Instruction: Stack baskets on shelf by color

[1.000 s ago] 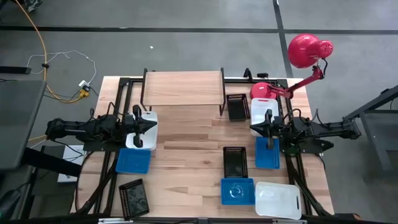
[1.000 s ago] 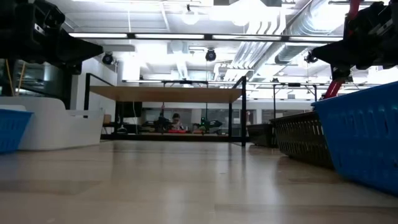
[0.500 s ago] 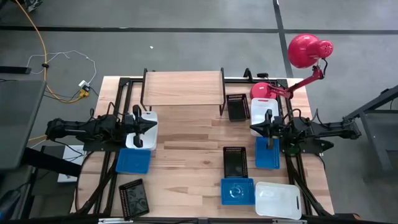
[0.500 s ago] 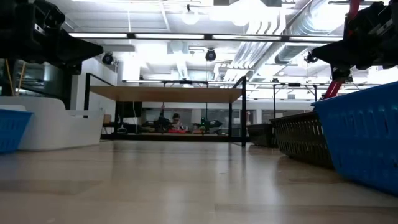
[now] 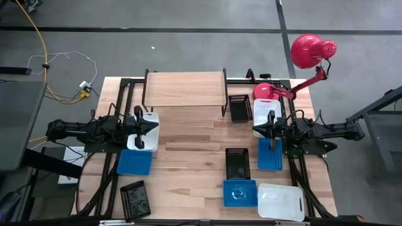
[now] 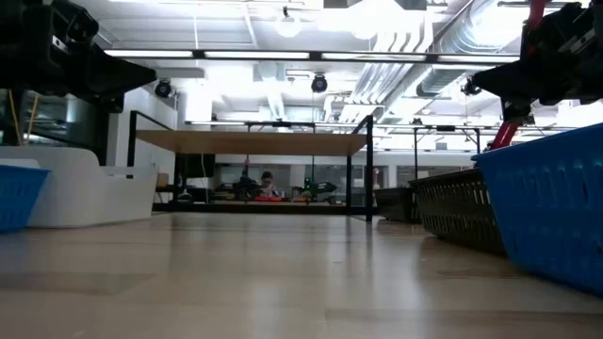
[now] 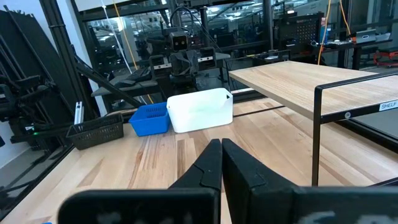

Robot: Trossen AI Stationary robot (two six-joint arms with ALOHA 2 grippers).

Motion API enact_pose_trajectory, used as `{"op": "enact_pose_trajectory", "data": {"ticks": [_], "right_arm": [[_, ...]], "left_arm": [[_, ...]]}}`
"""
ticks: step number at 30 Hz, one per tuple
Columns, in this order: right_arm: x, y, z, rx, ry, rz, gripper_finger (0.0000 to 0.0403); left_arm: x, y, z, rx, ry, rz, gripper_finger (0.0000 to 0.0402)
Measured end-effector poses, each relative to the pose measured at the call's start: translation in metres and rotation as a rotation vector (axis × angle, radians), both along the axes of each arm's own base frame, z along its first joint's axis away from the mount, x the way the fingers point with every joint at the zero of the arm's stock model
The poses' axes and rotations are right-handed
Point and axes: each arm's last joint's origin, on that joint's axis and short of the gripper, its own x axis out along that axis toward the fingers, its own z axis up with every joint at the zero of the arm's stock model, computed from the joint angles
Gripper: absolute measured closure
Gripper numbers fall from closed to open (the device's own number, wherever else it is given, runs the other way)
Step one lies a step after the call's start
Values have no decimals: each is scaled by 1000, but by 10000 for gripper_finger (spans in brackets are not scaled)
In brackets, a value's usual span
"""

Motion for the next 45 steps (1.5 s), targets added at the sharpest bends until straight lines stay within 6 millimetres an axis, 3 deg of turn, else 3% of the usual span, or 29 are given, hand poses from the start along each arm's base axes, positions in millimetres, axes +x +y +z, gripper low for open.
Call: {"op": "enact_pose_trajectory", "data": {"ticks": [16, 25, 31, 35, 39, 45], "right_arm": [[0, 0, 1, 2, -9, -5, 403], [-6, -3, 33, 297, -380, -32, 403], [5, 5, 57, 339, -329, 87, 391], [25, 14, 83, 293, -135, 75, 361], [49, 24, 105, 284, 220, 15, 320], [71, 39, 122, 509, 765, -175, 286]], "left_arm": [[0, 0, 0, 0, 0, 0, 401], [0, 0, 0, 1, 1, 0, 401], [0, 0, 0, 0, 0, 0, 401], [0, 0, 0, 0, 0, 0, 401], [0, 0, 0, 0, 0, 0, 401], [0, 0, 0, 1, 1, 0, 401]]}}
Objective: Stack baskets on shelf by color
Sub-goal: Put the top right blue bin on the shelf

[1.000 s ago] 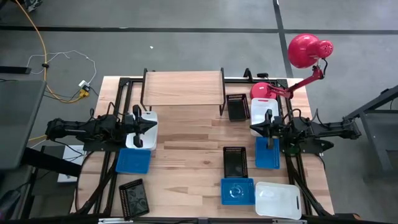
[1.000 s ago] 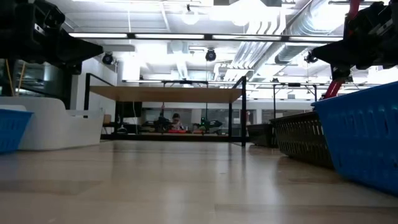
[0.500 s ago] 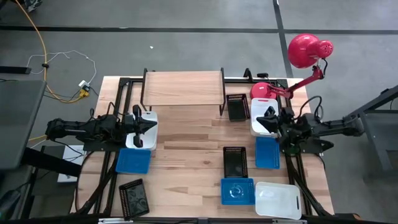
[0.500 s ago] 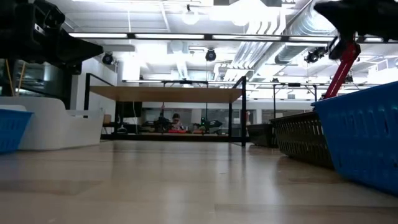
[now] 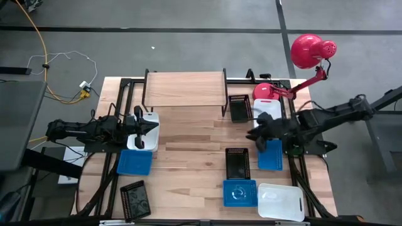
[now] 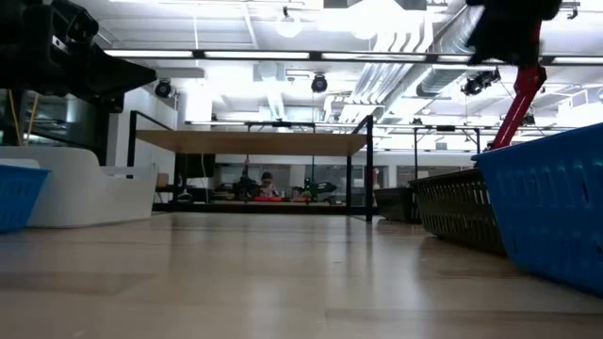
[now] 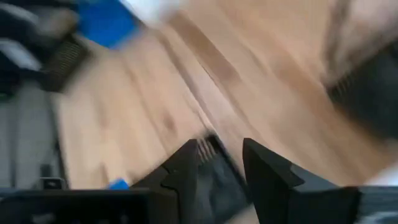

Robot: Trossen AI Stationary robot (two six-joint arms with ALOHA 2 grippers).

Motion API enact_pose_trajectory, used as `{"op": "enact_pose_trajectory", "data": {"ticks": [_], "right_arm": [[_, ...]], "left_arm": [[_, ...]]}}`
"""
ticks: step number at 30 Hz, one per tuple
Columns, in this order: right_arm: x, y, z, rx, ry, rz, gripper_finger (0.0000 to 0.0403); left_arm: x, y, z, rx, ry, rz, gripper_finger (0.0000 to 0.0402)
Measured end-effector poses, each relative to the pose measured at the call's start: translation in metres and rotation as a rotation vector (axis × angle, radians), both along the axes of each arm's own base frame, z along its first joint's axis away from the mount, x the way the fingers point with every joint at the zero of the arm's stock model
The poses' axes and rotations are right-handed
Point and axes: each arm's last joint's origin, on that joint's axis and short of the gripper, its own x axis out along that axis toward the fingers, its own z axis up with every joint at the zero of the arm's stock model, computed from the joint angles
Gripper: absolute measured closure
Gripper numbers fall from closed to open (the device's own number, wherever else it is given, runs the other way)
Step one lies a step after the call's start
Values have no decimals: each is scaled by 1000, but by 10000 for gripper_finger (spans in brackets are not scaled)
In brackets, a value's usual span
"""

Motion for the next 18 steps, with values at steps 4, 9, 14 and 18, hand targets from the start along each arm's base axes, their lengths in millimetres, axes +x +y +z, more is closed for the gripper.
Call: {"op": "enact_pose_trajectory", "data": {"ticks": [4, 9, 14, 18], "right_arm": [[7, 14, -3, 100, 312, -215, 284], [17, 36, -20, 126, 526, -442, 284], [26, 57, -48, 113, 596, -584, 284], [33, 68, -67, 96, 646, -662, 284]], "left_arm": [[0, 0, 0, 0, 0, 0, 401], [0, 0, 0, -1, -1, 0, 401], [0, 0, 0, 0, 0, 0, 401], [0, 0, 0, 0, 0, 0, 401]]}}
